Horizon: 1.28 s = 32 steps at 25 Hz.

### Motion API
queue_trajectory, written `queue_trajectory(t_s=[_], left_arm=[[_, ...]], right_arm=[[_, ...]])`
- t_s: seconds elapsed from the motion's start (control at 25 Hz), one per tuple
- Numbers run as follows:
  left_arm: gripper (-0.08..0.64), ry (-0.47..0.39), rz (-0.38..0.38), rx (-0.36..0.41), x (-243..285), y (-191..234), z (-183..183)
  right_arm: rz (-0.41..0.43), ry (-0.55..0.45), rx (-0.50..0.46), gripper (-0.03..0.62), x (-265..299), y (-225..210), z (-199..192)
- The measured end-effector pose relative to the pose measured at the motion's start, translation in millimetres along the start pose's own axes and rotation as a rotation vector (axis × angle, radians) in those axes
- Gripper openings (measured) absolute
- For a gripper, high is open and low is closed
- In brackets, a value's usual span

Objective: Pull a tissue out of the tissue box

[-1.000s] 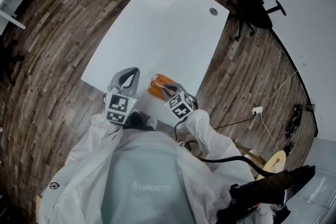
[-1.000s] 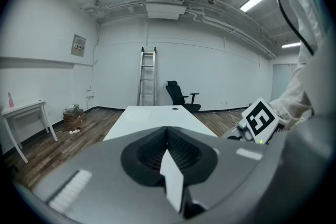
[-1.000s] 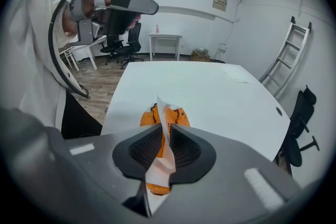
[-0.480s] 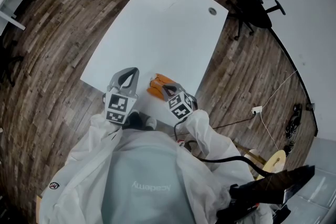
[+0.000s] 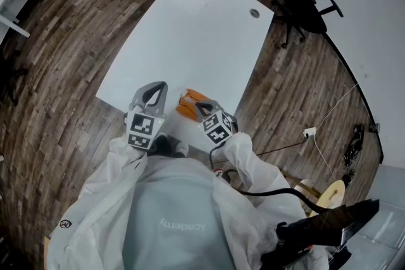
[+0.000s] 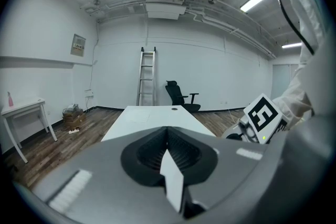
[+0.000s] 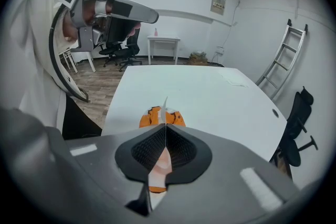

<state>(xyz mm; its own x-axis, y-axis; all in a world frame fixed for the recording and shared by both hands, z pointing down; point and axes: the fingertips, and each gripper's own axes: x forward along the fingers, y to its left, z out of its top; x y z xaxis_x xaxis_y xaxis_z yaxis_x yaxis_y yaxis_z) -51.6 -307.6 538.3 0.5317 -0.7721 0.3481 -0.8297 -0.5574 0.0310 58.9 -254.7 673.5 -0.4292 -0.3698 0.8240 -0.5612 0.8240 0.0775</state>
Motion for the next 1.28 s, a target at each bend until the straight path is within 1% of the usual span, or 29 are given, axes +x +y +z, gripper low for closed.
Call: queue_trajectory(t_s=[0.32, 1.28], left_arm=[[0.0, 0.005, -0.003, 0.003, 1, -1, 0], [0.0, -0.001, -0.021, 0.018, 2, -11, 5]], right_arm=[[0.006, -0.017, 0.009, 0.005, -4, 2, 7], [-0.017, -0.078, 0.026, 0.005, -30, -2, 25]])
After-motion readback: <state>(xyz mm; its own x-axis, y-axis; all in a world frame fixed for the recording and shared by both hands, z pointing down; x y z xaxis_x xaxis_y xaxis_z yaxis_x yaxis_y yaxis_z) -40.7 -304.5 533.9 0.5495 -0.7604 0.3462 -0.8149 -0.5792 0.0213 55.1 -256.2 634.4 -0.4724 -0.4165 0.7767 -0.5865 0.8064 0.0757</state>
